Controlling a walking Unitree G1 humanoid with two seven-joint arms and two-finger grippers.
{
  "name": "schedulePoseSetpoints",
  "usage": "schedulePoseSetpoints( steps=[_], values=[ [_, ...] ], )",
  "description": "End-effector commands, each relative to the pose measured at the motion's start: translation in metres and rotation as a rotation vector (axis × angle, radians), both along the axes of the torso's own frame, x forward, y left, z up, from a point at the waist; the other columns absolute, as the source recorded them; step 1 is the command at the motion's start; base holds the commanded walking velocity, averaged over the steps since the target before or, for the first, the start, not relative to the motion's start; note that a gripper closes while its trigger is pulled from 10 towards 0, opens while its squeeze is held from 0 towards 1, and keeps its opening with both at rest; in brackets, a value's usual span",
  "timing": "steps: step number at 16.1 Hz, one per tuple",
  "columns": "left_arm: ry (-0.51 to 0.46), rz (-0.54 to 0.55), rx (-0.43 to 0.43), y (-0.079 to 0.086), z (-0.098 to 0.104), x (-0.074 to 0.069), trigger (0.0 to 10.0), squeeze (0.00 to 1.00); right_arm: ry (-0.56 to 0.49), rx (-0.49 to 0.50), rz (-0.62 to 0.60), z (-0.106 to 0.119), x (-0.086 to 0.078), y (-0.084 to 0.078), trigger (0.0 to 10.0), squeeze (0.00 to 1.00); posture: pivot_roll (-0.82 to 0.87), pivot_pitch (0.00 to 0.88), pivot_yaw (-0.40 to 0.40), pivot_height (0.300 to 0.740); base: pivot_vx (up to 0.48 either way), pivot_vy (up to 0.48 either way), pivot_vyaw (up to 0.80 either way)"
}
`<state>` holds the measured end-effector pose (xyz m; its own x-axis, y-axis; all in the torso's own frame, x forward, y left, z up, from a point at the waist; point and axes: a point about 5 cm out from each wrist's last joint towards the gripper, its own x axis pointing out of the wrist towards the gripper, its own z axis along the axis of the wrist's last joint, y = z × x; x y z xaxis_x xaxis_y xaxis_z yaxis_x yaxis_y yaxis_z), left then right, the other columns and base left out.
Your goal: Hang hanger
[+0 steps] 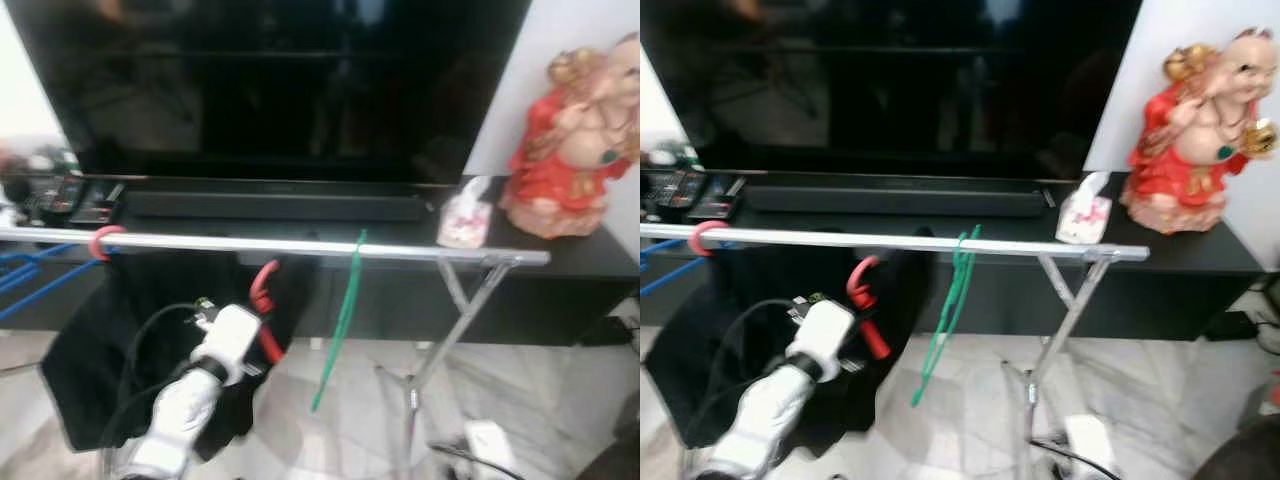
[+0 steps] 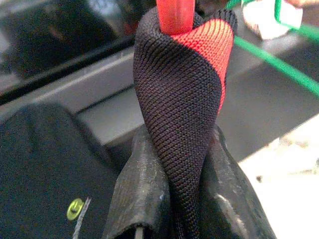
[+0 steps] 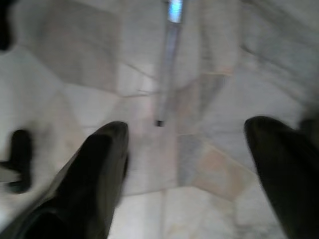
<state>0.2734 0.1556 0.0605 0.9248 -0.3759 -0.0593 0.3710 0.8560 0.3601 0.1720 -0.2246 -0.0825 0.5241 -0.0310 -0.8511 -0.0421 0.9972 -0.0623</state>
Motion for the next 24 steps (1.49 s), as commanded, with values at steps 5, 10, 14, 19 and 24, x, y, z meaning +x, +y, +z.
schedulePoseSetpoints(
  steps=[5,10,14,19,24],
  values=[
    [-0.109,0.033,0.009,0.005,0.02,0.003,10.0,0.0,0.032,-0.002,-0.004,-0.004,-0.009,-0.002,10.0,0.0,-0.02,0.0,-0.04,0.74,0.0,0.0,0.0],
    [-0.102,0.186,-0.046,0.017,0.027,0.024,10.0,0.0,0.035,-0.002,0.006,-0.004,-0.01,-0.001,10.0,0.0,-0.03,0.0,-0.036,0.74,0.0,0.0,0.0],
    [-0.066,0.212,-0.045,0.013,0.027,0.039,10.0,0.0,0.038,-0.005,0.009,-0.004,-0.009,-0.001,10.0,0.0,-0.03,0.0,-0.036,0.74,0.0,0.0,0.0],
    [-0.065,0.243,-0.061,0.013,0.04,0.063,10.0,0.0,0.034,-0.004,0.002,-0.004,-0.009,-0.001,10.0,0.0,-0.04,0.0,-0.033,0.74,0.0,0.0,0.0],
    [-0.017,0.314,-0.058,0.016,0.038,0.074,10.0,0.0,0.036,-0.002,0.001,-0.004,-0.009,-0.001,10.0,0.0,-0.04,0.0,-0.031,0.74,0.0,0.0,0.0]
  ],
)
